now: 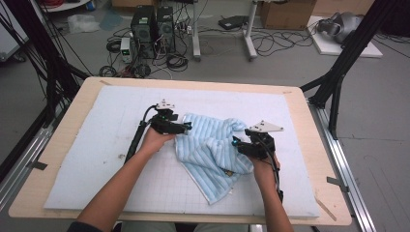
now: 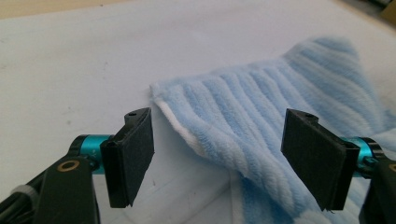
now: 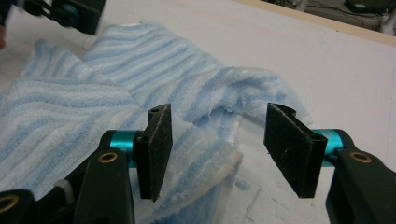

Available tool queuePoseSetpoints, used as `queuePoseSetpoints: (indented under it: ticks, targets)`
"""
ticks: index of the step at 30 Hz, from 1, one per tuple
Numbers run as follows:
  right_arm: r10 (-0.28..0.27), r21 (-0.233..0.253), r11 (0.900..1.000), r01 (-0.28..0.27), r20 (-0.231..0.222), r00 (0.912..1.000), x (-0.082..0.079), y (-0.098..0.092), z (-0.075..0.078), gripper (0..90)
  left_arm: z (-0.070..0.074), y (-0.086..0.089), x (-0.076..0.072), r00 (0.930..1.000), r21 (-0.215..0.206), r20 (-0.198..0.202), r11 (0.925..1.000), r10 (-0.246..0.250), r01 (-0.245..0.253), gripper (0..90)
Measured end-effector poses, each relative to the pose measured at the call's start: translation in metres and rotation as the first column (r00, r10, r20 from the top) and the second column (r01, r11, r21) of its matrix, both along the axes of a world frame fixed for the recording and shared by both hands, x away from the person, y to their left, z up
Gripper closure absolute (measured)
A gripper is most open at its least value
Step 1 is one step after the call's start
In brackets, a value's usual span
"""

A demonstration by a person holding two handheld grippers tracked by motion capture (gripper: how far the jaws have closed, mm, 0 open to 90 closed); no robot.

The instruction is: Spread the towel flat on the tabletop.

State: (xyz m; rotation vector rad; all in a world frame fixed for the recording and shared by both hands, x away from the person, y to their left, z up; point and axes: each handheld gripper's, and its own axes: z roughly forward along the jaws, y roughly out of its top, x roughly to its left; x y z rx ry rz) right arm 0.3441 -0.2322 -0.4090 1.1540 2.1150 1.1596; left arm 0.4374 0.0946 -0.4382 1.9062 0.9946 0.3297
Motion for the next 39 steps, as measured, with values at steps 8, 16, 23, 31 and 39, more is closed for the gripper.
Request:
queuePoseSetpoints:
  ticks: [8, 16, 23, 31, 39]
  targets:
    - [-0.005, 0.008, 1.0, 0.005, -0.014, 0.9999, -0.002, -0.004, -0.003, 40.7, -0.012, -0.015, -0.003, 0.9948, 0.149, 0.022, 0.9842, -0.099, 0.095, 64.5]
    - [0.006, 0.012, 1.0, -0.006, -0.031, 0.9995, -0.003, -0.001, -0.005, 40.8, -0.004, 0.016, 0.01, 0.9973, 0.132, 0.061, 0.99, 0.042, -0.049, 85.0]
    - [0.074, -0.006, 0.997, -0.076, -0.141, 0.9872, 0.004, 0.012, -0.022, 37.8, 0.002, 0.061, 0.021, 0.9795, 0.019, 0.038, 0.9798, 0.198, -0.199, 85.0]
    - [0.24, 0.013, 0.969, -0.246, -0.273, 0.9314, 0.003, 0.031, -0.034, 76.5, 0.001, 0.065, 0.023, 0.9768, 0.01, 0.041, 0.9774, 0.21, -0.211, 85.0]
    - [0.42, 0.01, 0.895, -0.446, -0.355, 0.8353, -0.03, 0.044, -0.028, 84.8, -0.001, 0.074, 0.03, 0.9673, -0.004, 0.043, 0.9682, 0.25, -0.25, 85.1]
